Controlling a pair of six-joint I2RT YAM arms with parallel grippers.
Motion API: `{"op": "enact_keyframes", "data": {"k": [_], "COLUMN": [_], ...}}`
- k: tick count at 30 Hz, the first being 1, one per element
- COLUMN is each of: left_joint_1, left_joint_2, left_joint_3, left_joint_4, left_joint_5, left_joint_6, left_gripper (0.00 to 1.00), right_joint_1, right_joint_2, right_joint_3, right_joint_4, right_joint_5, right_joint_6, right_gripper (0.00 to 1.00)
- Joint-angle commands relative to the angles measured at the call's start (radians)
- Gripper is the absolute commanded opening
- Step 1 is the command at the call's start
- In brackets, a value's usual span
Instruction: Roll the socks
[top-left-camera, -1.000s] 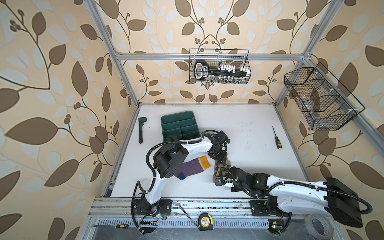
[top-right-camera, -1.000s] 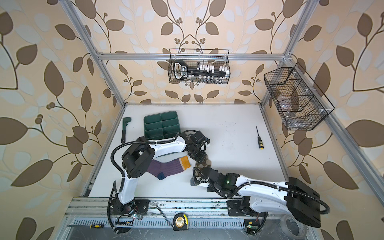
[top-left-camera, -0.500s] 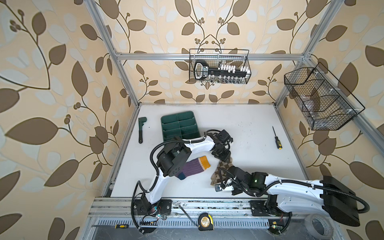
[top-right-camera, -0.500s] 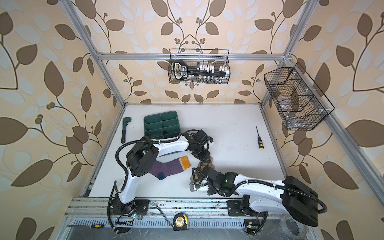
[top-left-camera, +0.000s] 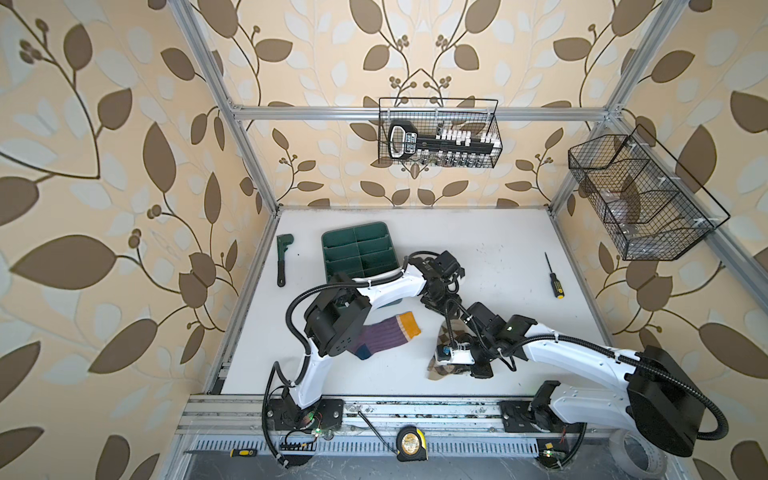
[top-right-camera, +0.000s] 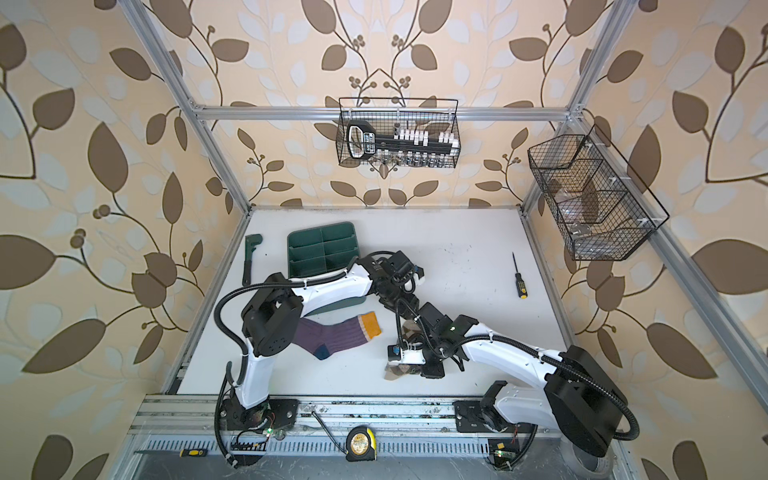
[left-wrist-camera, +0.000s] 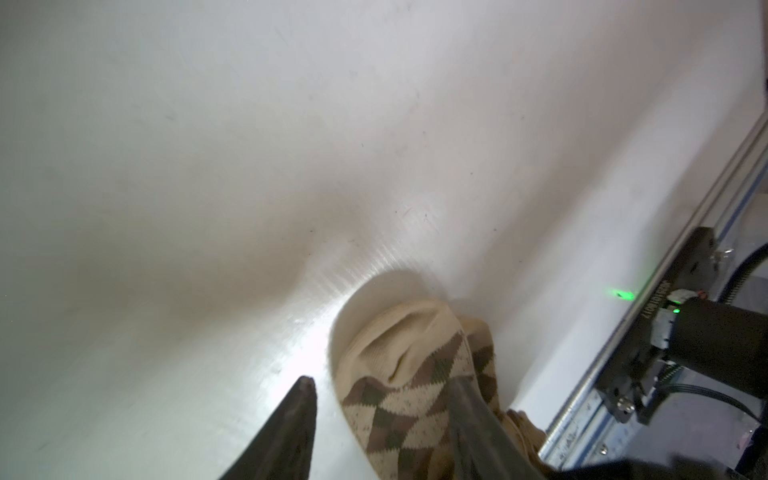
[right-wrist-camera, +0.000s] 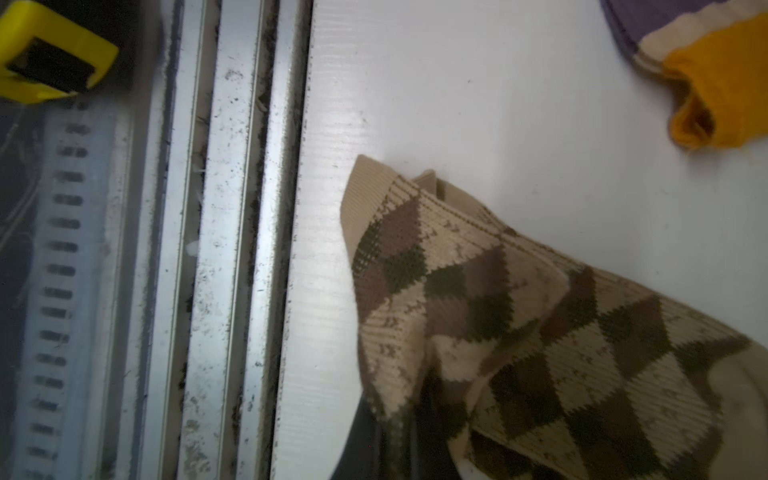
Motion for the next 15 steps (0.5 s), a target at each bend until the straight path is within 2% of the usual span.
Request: {"op": "enact_keyframes", "data": {"k": [1,4,6,8,10,12,15], "left_joint_1": [0.077,0.144,0.167,0.167,0.16,0.103,-0.079], "left_joint_2": [-0.226,-0.344,-0.418,-0.499,-0.58,-0.646,-0.718], "left_joint_3": [-0.009,-0.036,-0.042,-0.051,-0.067,-0.095,-0.2], "left_joint_4": [-0.014,-0.062,-0.106,-0.144,-0.174,-0.211,-0.201], "left_joint_5": [-0.118,-0.179,-0.204,-0.172,-0.095,-0.068,-0.215], "left_joint_6": [0.006,0.05,0.121,0.239,0.348,0.476,0.649], "left_gripper": [0.56,0.57,0.58,0.59,0.6,0.61,0.66], "right_joint_1": [-0.024,-0.048,-0.07,-0.095,-0.118,-0.15,-0.195], "right_joint_2": [0.033,0.078,0.109,0.143,0.179,0.218,0.293], "right_joint_3": [0.021,0.044,0.062,0.074,0.085,0.103,0.149], "right_joint_4": [-0.078,-0.091,-0.095,-0.09,-0.084,-0.082,-0.102], "right_joint_5": [-0.13,-0.151,-0.167,-0.176,-0.178,-0.198,-0.217], "right_joint_6": [-0.04,-0.049,-0.052,-0.052,-0.054,-0.054,-0.054], "right_gripper": [0.0,0.0,0.0,0.0,0.0,0.0,0.0]}}
